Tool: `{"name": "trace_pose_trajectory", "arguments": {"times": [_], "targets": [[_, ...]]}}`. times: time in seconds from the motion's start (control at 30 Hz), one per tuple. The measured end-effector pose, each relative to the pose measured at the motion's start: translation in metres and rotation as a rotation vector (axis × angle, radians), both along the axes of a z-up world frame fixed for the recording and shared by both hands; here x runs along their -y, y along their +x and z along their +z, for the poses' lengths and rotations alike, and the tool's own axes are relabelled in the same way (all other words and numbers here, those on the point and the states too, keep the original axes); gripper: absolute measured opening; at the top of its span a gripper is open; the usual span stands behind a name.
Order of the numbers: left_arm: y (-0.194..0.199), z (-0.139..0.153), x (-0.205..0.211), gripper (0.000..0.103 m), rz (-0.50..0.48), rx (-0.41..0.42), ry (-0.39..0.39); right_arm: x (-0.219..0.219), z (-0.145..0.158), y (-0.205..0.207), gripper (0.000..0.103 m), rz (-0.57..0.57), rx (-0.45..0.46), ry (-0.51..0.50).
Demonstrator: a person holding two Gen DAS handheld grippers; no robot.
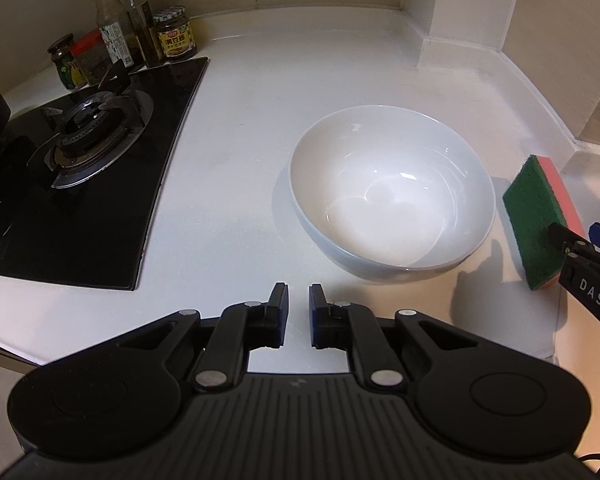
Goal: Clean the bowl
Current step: 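Close the right gripper on the pink-and-green sponge, then lift the sponge with the right gripper and carry it over the bowl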
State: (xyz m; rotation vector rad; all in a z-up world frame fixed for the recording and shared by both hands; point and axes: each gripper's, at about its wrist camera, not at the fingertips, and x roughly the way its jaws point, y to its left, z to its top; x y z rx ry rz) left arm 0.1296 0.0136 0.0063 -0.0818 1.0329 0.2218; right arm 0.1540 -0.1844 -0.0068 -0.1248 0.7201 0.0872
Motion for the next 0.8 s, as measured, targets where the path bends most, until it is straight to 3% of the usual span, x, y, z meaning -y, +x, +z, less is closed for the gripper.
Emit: {"name": "trace_pose_trajectory", "arguments": {"times": [0.2, 0.4, 0.53, 0.8], "targets": [[0.002, 0.004, -0.001, 0.011, 0.018, 0.008, -0.002, 0.003, -0.006, 0.007, 0.038, 0.003, -0.023, 0.017], [0.002, 0.005, -0.002, 0.011, 0.035, 0.006, 0.002, 0.008, -0.009, 0.011, 0.038, 0.006, -0.044, 0.045], [0.002, 0.009, -0.003, 0.011, 0.042, 0.021, 0.004, 0.008, -0.012, 0.012, 0.027, 0.015, -0.049, 0.051], [0.003, 0.016, -0.007, 0.011, 0.065, 0.03, 0.012, 0.009, -0.012, 0.011, 0.027, 0.036, -0.044, 0.043]]}}
